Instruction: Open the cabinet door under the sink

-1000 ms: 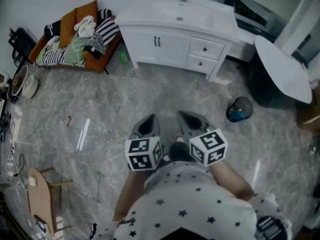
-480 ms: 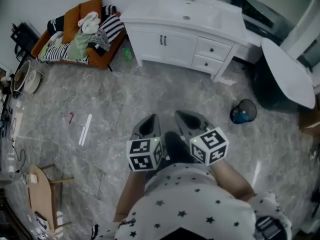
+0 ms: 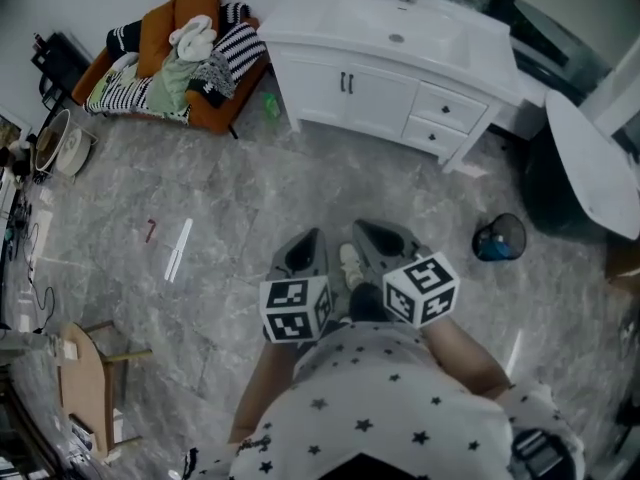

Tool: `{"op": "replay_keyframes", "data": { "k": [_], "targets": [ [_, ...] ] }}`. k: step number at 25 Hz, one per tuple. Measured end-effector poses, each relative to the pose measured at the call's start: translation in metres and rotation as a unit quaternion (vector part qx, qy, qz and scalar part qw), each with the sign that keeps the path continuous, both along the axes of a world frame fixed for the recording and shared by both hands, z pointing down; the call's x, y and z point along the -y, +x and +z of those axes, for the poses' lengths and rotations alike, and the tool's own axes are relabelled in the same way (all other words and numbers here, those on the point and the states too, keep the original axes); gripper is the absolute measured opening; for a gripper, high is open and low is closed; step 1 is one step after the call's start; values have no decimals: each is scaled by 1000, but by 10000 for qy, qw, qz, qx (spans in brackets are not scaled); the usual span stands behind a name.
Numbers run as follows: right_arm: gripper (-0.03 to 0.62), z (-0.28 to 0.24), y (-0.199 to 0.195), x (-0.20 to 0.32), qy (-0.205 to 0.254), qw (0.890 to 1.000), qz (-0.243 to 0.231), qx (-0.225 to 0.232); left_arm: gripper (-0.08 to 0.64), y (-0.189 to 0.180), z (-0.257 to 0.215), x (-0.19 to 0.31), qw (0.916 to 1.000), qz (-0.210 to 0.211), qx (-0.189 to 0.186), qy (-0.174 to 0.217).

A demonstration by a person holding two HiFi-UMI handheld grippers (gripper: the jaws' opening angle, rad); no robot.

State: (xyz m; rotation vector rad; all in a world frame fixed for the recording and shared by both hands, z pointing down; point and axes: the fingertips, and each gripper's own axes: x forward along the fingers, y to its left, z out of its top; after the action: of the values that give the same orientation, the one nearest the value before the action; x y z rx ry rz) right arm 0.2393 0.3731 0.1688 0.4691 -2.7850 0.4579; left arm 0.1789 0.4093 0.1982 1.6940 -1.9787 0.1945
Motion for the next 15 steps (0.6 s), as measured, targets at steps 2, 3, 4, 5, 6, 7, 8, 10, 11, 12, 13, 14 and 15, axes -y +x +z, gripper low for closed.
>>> {"op": "replay_keyframes", "data": {
  "k": [2,3,4,5,6,7,8,10,11,12,13,14,15],
  "targets": [
    [6,-2,-14,10,62,9999,-86,9,5,-12,2,10,10000,-64,-26,-7],
    [6,-3,-20,17,92,9999,-103,18,5,-17,2,17,10000,-85,-25,-10],
    [6,-5,-25,25,112,9999,-107,28,5,-22,2,24,10000,-97,-11,-9],
    [6,-6,-29,33,123,9999,-105,37,5,-27,2,32,9999,-104,9,-5],
    [6,-8,-33,41,132,9999,-101,45,5,-31,2,39,9999,-110,23,-2],
    [6,-9,-37,50,145,9998,-98,49,5,-36,0,47,9999,-117,28,-1],
    [6,-10,-42,58,160,9998,-92,50,5,-41,-3,54,9999,-126,26,-1],
    [6,-13,-50,75,180,9998,-56,40,5,-50,-9,69,9999,-145,9,-14],
    [6,-14,-53,84,180,9998,-31,36,5,-54,-11,76,9999,-154,8,-22],
    [6,-16,-56,93,176,9998,-9,32,5,-58,-13,83,9999,-164,19,-31],
    [6,-17,-59,102,175,9998,4,28,5,-62,-14,91,9998,-178,38,-42],
    [6,-19,-63,110,182,9998,6,22,5,-66,-15,99,9998,-194,56,-55],
    [6,-20,-66,118,201,9998,-3,10,5,-70,-16,107,9997,-205,65,-67]
  ]
}}
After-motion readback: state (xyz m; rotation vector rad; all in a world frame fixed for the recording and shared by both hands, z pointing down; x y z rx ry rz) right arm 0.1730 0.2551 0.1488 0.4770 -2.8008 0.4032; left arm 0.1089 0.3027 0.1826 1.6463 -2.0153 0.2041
